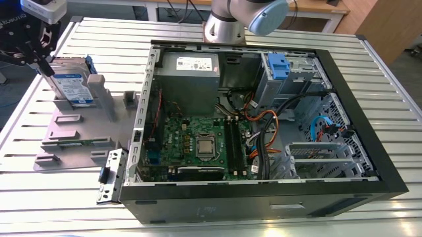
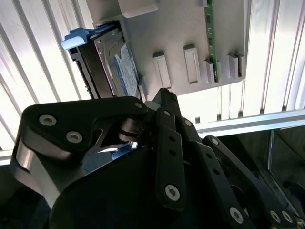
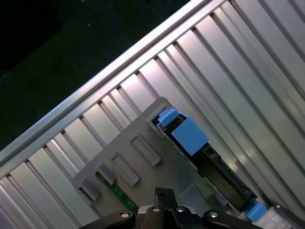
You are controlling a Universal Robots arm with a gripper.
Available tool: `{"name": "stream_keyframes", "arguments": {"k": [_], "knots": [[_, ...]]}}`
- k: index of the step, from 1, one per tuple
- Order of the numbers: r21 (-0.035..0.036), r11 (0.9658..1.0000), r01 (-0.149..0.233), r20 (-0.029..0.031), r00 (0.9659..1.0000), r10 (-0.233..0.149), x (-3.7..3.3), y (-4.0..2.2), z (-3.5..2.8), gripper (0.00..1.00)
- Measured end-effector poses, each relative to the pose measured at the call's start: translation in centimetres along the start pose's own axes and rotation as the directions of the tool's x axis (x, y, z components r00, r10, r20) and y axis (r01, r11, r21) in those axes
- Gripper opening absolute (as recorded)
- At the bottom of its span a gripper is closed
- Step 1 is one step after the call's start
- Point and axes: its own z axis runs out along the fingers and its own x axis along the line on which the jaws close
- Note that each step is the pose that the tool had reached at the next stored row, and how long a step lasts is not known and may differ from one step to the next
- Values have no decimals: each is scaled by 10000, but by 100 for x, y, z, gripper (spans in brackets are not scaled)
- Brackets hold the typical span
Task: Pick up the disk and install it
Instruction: 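Pick up the disk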
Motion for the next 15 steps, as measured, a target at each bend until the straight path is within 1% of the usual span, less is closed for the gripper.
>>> {"name": "stream_keyframes", "arguments": {"k": [7, 15], "knots": [[-7, 9989, 459, 13, 9989, -459, 0, 0, 0, 11], [-15, 9951, 987, 30, 9951, -987, 0, 0, 0, 11]]}}
